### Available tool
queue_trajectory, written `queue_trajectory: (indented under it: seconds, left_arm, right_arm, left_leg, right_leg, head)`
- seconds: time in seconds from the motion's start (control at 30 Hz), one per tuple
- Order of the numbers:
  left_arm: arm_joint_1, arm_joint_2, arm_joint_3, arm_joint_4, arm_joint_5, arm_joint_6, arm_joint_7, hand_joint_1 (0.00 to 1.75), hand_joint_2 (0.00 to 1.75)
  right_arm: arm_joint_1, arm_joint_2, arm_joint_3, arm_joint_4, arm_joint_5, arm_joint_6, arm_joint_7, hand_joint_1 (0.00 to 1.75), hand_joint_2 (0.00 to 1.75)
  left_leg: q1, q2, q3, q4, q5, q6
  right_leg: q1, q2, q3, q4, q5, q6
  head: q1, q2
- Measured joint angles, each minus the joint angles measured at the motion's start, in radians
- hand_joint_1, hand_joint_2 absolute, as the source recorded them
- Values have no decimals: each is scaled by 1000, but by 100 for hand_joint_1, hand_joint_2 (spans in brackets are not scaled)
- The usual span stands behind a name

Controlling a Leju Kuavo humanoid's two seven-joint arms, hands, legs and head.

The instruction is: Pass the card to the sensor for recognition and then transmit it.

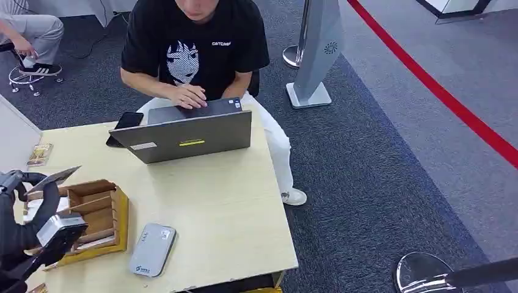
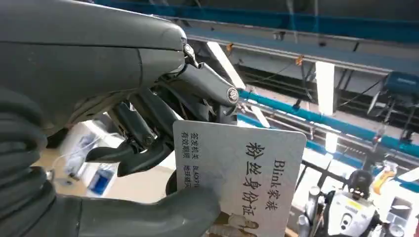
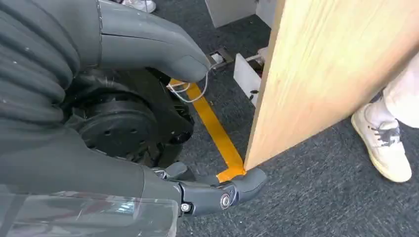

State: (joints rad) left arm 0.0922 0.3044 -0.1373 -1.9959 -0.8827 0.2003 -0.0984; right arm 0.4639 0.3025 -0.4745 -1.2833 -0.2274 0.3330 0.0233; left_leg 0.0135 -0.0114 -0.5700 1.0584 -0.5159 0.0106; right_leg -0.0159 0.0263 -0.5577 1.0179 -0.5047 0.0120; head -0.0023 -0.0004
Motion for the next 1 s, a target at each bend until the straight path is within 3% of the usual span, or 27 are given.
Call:
queue_trajectory:
  seconds: [0.2,0.33,0.63,0.8,1.0]
  left_arm:
    - [56,-21,-20,-28,-10,-42,-7,175,175]
    - [123,-38,-82,-20,-30,-52,34,175,175]
    - [168,-42,-204,135,-13,-74,135,175,175]
    - [168,-42,-231,210,-11,-77,153,175,175]
    - [168,-42,-232,215,-11,-78,154,175,175]
  right_arm:
    - [2,0,11,-16,-21,-16,-4,0,175]
    - [2,0,15,-27,-32,-18,-2,0,175]
    - [-18,0,15,-24,8,16,-2,0,175]
    - [-30,0,14,-17,22,30,-3,0,175]
    - [-31,0,14,-16,23,31,-3,0,175]
  left_leg:
    - [0,0,1,0,1,0]
    - [0,0,0,0,1,0]
    - [0,0,0,0,1,0]
    - [0,0,0,0,1,0]
    - [0,0,0,0,1,0]
  right_leg:
    - [0,0,2,0,1,0]
    - [0,0,1,0,0,0]
    - [0,0,1,0,1,0]
    - [0,0,1,0,1,0]
    - [0,0,1,0,1,0]
  head:
    - [0,0]
    - [0,0]
    - [0,0]
    - [0,0]
    - [0,0]
